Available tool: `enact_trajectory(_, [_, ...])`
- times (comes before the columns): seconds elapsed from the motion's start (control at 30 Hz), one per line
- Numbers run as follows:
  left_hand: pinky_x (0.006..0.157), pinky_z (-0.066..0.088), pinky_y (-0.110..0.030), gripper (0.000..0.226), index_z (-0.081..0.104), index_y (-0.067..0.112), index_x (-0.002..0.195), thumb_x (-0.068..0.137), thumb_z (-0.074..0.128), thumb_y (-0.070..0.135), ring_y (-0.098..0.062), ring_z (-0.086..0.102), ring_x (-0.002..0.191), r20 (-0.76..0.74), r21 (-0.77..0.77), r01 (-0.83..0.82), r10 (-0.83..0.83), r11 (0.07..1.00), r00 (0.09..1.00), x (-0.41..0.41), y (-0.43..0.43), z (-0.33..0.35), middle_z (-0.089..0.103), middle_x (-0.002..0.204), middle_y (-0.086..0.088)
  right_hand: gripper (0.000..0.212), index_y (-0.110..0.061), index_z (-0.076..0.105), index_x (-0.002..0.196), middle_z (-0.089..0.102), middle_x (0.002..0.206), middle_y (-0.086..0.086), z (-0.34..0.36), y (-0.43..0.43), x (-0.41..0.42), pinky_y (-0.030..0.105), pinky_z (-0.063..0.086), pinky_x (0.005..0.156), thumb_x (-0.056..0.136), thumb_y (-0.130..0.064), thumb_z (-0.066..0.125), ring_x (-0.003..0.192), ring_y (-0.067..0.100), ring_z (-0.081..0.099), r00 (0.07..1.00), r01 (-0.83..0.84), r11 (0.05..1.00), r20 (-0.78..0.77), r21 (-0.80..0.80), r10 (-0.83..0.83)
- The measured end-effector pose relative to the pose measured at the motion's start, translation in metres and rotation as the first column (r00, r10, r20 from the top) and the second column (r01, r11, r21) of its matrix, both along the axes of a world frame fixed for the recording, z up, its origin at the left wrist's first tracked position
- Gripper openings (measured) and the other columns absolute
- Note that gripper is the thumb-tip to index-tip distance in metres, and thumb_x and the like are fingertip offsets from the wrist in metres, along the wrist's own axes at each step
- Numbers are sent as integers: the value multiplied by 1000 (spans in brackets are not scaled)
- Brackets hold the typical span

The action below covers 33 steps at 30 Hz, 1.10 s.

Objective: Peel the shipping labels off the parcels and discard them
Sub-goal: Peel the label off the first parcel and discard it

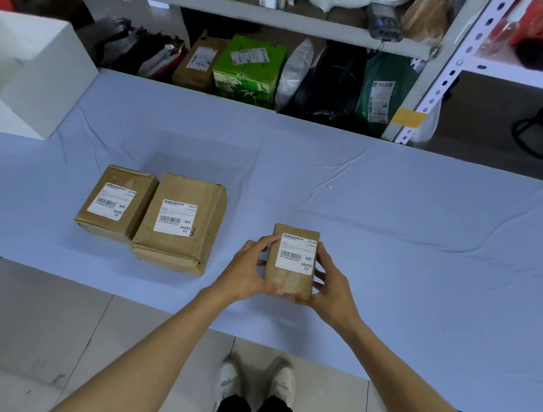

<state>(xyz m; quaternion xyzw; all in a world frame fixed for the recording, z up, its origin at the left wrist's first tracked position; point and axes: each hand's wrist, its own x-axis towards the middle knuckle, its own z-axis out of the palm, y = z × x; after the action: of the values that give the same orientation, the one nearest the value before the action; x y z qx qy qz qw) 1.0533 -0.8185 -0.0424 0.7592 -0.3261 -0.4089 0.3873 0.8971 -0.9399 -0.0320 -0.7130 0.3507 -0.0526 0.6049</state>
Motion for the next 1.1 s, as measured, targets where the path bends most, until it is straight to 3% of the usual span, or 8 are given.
enact_trajectory(0.23, [93, 54, -40, 95, 32, 42, 141, 64, 87, 28, -16, 54, 114, 44, 10, 20, -21, 1000, 999, 1, -1, -2, 44, 129, 3, 79, -43, 47, 120, 63, 108, -25, -5, 7, -4, 12, 52, 65, 64, 0, 82, 92, -3, 66, 998, 68, 997, -7, -28, -69])
enact_trajectory(0.47, [88, 55, -32, 74, 38, 47, 135, 76, 77, 25, -12, 55, 108, 91, -12, -17, 18, 1000, 996, 2, -2, -6, 46, 121, 6, 81, -50, 48, 116, 66, 103, -27, -3, 11, -4, 14, 53, 65, 65, 6, 77, 90, -1, 65, 997, 78, 996, -12, -39, -79])
enact_trajectory(0.63, [83, 54, -23, 69, 40, 45, 134, 79, 74, 22, -11, 58, 103, 100, -17, -24, 25, 1000, 995, 4, -6, -7, 47, 119, 7, 80, -37, 49, 126, 65, 108, -21, -4, 13, -4, 14, 52, 65, 66, 9, 72, 89, -2, 64, 996, 90, 996, -13, -28, -90])
enact_trajectory(1.0, [90, 54, -30, 64, 41, 42, 133, 82, 68, 14, -13, 61, 101, 67, -21, -23, 24, 1000, 997, 3, -9, -2, 48, 123, 2, 82, -36, 46, 130, 63, 108, -23, -1, 15, -1, 11, 51, 66, 67, 10, 70, 92, 2, 63, 997, 65, 995, -28, -78, -67])
enact_trajectory(1.1, [88, 54, -26, 61, 43, 42, 131, 82, 68, 13, -11, 60, 101, 51, -22, -17, 18, 1000, 999, 6, -8, -3, 48, 123, 3, 83, -36, 47, 130, 64, 106, -22, 1, 15, 0, 12, 51, 66, 65, 10, 69, 91, 3, 63, 997, 61, 995, -39, -76, -64])
